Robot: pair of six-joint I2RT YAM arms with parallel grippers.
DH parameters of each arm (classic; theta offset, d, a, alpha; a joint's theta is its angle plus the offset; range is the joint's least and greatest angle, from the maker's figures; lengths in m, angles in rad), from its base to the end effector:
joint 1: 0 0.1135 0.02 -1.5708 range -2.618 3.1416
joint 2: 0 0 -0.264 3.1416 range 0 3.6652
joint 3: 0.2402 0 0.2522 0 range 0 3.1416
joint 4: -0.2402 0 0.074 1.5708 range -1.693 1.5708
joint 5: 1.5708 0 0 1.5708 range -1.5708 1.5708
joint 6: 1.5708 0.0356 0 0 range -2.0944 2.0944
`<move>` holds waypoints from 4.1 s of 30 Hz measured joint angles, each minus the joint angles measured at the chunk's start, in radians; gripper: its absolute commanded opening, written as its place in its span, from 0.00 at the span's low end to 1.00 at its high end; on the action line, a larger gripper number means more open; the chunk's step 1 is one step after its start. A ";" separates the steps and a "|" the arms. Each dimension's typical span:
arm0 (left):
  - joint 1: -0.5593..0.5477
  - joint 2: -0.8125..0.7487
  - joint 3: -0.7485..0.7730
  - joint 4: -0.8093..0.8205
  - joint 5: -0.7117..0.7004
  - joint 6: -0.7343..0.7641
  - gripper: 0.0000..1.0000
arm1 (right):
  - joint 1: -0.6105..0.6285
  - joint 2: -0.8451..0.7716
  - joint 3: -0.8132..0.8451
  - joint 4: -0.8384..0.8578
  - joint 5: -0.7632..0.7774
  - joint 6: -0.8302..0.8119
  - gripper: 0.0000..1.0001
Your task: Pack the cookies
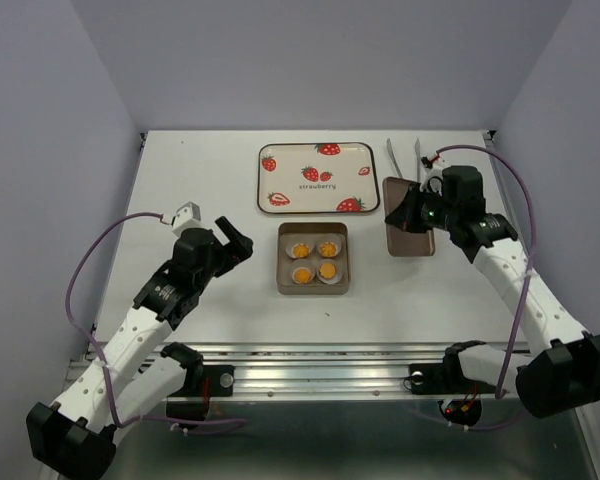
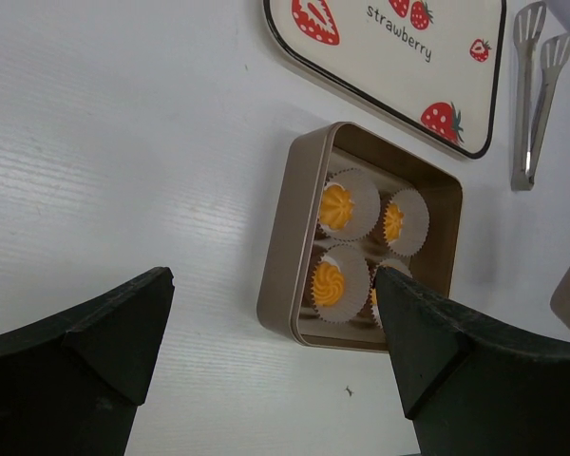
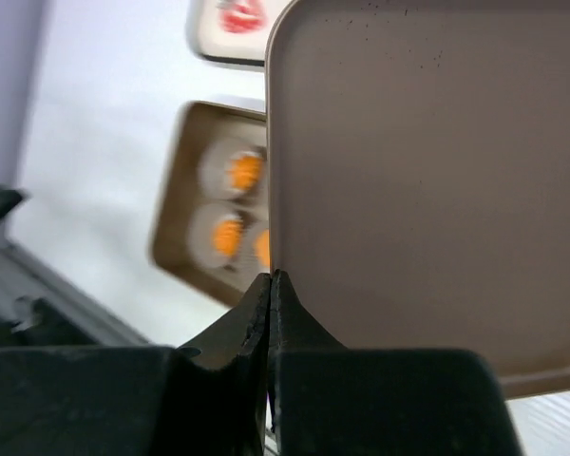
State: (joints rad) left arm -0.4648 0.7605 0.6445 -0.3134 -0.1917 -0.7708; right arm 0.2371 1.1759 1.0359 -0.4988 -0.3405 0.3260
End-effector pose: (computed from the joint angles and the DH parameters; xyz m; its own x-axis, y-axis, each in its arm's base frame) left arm 0.1622 -0.0737 0.2814 -0.4657 -0.5316 -0.7075 -0.0547 0.8152 -0.5766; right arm 0.2458 0.0716 0.3183 -0.7034 0.1406 -0.6968 -0.2710 0.8532 0.4457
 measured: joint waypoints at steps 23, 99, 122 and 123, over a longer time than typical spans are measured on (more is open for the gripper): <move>0.000 -0.074 0.000 -0.035 0.039 -0.002 0.99 | 0.241 0.089 -0.275 1.289 -0.551 0.975 0.01; -0.005 -0.006 -0.043 -0.011 0.092 -0.048 0.99 | 0.305 0.380 -0.362 1.780 -0.446 1.260 0.01; -0.190 0.444 -0.134 0.276 0.151 -0.108 0.36 | 0.280 0.129 -0.362 1.336 -0.578 0.865 0.01; -0.190 0.464 -0.122 0.285 0.143 -0.104 0.34 | 0.280 0.126 -0.361 1.311 -0.586 0.842 0.01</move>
State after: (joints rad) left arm -0.6548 1.2243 0.5224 -0.0288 -0.0483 -0.8745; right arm 0.5167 1.3022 0.6746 0.8124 -0.9260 1.1675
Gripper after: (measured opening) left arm 0.406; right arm 0.016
